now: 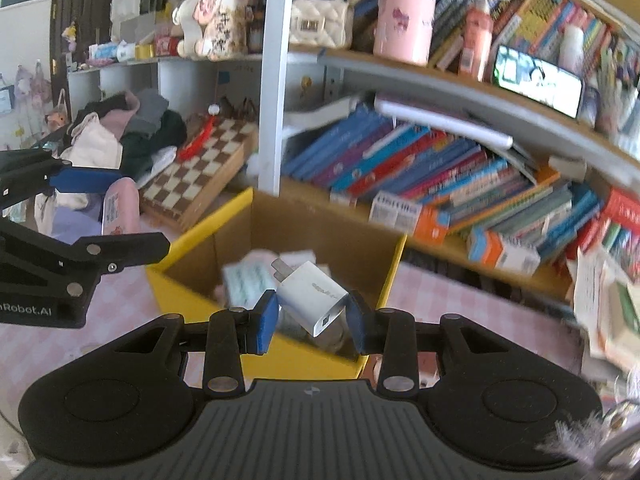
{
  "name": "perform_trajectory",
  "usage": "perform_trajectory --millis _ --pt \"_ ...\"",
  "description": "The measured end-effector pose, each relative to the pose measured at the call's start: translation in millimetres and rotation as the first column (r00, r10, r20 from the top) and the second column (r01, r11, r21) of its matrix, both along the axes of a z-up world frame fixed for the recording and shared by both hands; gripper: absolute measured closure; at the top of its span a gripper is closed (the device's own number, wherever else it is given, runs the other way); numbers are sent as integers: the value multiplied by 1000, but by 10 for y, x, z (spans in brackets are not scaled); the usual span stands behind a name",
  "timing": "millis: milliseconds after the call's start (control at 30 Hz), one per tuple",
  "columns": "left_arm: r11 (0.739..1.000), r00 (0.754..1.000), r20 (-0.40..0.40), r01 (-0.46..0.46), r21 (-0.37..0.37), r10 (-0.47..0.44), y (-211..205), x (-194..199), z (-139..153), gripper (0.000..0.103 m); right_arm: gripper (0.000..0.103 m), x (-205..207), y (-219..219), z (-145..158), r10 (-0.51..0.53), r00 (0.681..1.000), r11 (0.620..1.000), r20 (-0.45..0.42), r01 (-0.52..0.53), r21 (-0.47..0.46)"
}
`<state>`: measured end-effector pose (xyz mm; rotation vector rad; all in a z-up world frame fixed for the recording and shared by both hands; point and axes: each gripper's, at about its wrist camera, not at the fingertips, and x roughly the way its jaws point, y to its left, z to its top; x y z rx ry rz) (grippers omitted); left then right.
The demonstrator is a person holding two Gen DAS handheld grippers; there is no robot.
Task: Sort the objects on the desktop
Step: 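Lift the plug charger and pink eraser with both tools and carry them over the yellow box, then open both tools to drop the plug charger and pink eraser into the box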
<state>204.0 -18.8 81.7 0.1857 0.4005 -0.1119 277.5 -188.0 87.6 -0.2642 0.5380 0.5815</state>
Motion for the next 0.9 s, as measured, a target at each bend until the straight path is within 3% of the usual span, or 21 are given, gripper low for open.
perform_trajectory --millis 400,700,900 --pt "999 1000 -12 25 45 -24 -262 482 -52 26 68 715 32 113 8 1000 999 11 -7 -32" --pt "998 997 -67 44 42 -41 -515 906 -219 26 68 1200 156 117 53 999 998 14 -52 -45" --pt "997 992 -112 63 48 -58 -641 1095 -383 26 68 1523 399 19 104 994 993 -30 -105 -45"
